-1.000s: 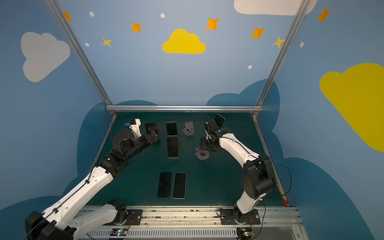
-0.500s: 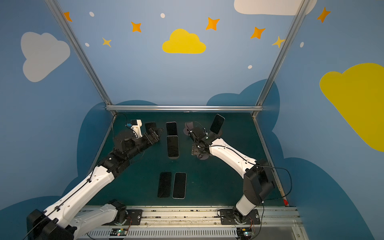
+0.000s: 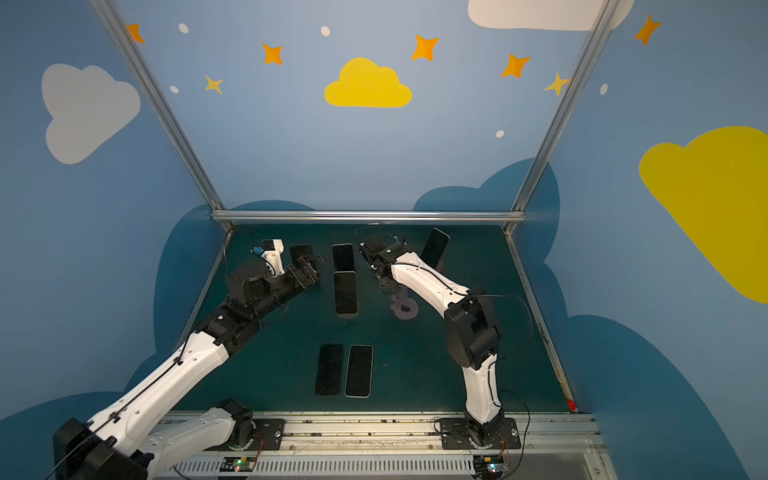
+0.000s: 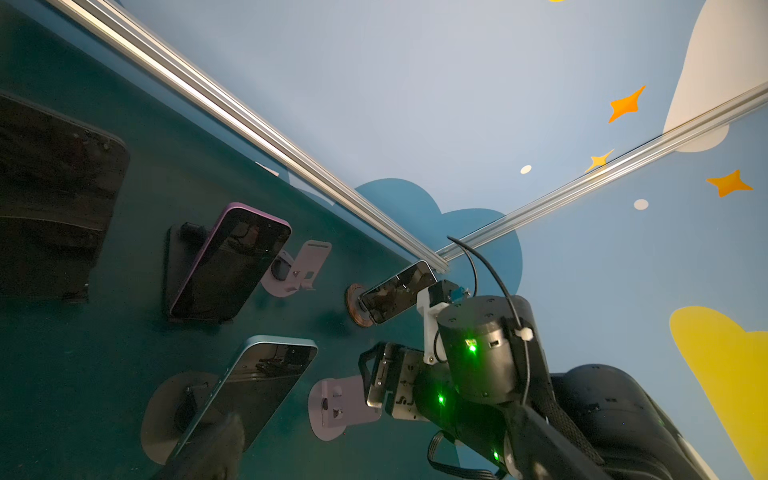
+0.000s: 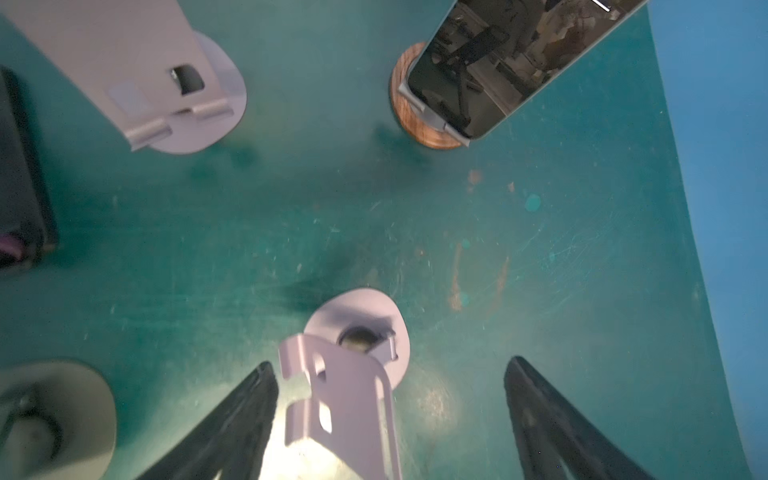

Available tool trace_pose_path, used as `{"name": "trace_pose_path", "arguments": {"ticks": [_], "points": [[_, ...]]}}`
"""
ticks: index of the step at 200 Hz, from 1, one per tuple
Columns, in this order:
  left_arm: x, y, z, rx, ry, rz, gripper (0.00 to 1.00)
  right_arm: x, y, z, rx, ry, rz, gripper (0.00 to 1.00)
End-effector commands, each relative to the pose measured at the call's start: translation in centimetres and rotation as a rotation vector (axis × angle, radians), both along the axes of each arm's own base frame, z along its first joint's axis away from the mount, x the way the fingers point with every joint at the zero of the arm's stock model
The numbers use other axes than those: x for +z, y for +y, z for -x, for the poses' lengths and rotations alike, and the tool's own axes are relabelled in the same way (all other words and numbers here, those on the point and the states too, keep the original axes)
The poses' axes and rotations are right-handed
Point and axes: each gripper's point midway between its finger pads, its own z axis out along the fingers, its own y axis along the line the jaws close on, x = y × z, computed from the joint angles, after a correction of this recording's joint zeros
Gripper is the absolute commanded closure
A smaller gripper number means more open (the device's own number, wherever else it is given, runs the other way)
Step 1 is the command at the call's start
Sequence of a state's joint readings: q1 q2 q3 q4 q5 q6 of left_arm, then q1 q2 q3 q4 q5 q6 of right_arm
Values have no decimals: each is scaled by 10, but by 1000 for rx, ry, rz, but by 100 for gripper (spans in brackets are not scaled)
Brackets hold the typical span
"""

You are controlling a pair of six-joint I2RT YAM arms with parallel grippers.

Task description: Remove the phone from the phone stand

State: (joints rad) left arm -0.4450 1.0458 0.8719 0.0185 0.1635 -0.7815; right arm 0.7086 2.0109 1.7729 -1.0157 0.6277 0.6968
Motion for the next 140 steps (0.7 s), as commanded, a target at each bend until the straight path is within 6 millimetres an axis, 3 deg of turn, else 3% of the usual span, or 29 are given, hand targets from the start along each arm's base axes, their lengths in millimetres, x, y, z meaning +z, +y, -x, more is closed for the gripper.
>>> {"name": "trace_pose_path", "arguments": {"ticks": [1, 75, 140], "points": [[3, 3, -1, 11, -20, -3, 0, 2, -11, -4, -56, -10, 86, 14], [3, 3, -1, 15, -23, -1, 0, -23, -13, -12, -135, -8, 153, 14], [5, 1, 0, 3, -23, 8, 0, -47, -14, 5, -144, 59, 127, 17]]}}
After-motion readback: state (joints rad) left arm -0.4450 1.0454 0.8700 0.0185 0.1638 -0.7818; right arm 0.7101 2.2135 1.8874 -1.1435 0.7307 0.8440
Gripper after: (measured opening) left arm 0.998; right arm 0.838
